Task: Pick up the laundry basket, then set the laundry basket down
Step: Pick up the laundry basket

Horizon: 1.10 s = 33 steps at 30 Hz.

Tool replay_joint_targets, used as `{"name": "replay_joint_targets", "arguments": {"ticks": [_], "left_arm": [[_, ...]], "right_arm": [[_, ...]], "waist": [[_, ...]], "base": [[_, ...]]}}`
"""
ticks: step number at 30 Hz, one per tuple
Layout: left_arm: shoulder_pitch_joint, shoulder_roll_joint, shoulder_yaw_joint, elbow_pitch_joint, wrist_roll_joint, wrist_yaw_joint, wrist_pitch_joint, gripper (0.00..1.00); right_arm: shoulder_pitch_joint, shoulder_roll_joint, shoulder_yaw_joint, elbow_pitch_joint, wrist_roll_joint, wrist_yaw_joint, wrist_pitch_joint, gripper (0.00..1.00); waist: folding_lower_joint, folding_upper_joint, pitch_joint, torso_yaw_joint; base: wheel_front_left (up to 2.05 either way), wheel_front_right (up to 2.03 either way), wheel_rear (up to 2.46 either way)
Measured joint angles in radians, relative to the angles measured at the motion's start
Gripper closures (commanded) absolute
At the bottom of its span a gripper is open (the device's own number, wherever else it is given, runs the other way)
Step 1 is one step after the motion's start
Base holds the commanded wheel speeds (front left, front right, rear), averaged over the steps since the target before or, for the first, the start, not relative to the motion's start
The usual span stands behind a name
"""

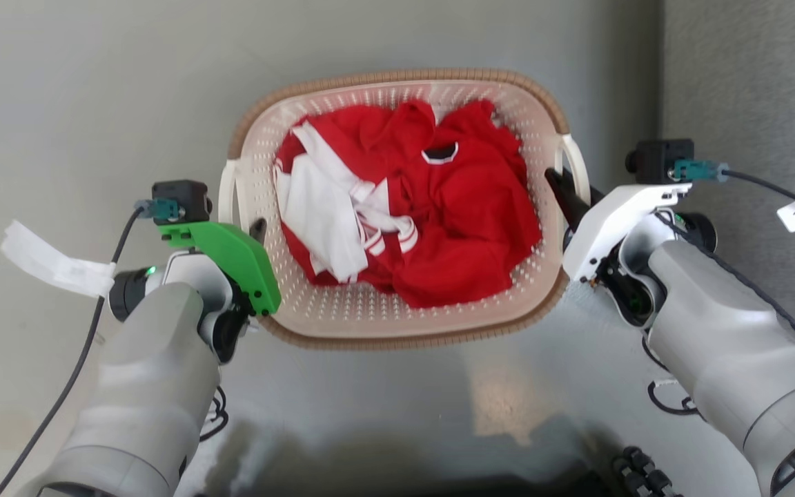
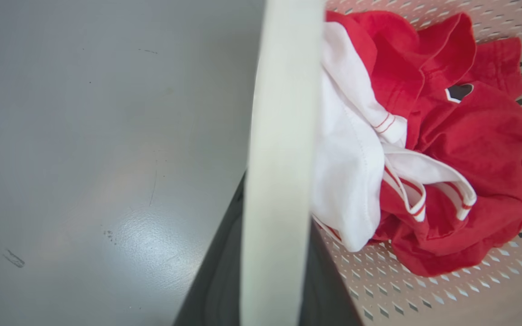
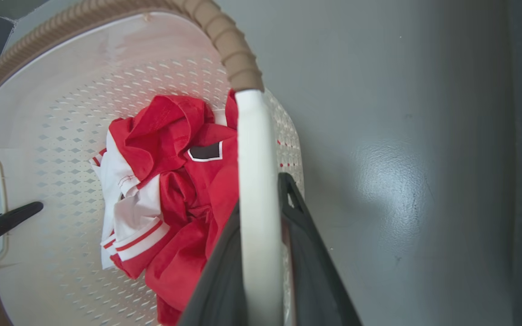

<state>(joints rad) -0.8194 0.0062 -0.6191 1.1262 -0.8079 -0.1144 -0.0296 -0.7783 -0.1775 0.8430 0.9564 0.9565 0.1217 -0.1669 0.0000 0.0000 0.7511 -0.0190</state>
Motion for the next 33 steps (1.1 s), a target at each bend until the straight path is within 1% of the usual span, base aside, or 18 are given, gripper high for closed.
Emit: {"name": "replay_joint_targets", "arguments": {"ticks": [4,14,19,31,33], "left_arm": [[0.02,-0.001,-0.017,0.005,-0.032,-0.001,0.032,1.0],[0.087,-0.002,-0.057,0.018,-0.065,-0.009,0.111,1.0],[0.126,-0.002,-0.074,0.022,-0.104,-0.009,0.15,1.0],[0.204,-0.003,-0.118,0.024,-0.124,-0.009,0.218,1.0],[0.226,-0.003,-0.13,0.022,-0.138,-0.009,0.233,1.0]], "right_arm": [[0.014,0.008,0.007,0.021,0.026,0.0,0.027,1.0],[0.076,0.029,0.024,0.067,0.084,0.001,0.094,1.0],[0.105,0.037,0.031,0.085,0.103,0.001,0.133,1.0],[0.16,0.049,0.054,0.126,0.141,0.001,0.216,1.0],[0.18,0.052,0.063,0.137,0.145,0.001,0.233,1.0]], "waist": [[0.0,0.0,-0.053,-0.006],[0.0,0.0,-0.187,-0.018],[0.0,0.0,-0.255,-0.022],[-0.0001,0.0,-0.42,-0.023],[-0.0001,0.0,-0.461,-0.022]], "base": [[0.0,0.0,0.0],[0.0,0.0,0.0],[0.0,0.0,0.0],[0.0,0.0,0.0],[0.0,0.0,0.0]]}}
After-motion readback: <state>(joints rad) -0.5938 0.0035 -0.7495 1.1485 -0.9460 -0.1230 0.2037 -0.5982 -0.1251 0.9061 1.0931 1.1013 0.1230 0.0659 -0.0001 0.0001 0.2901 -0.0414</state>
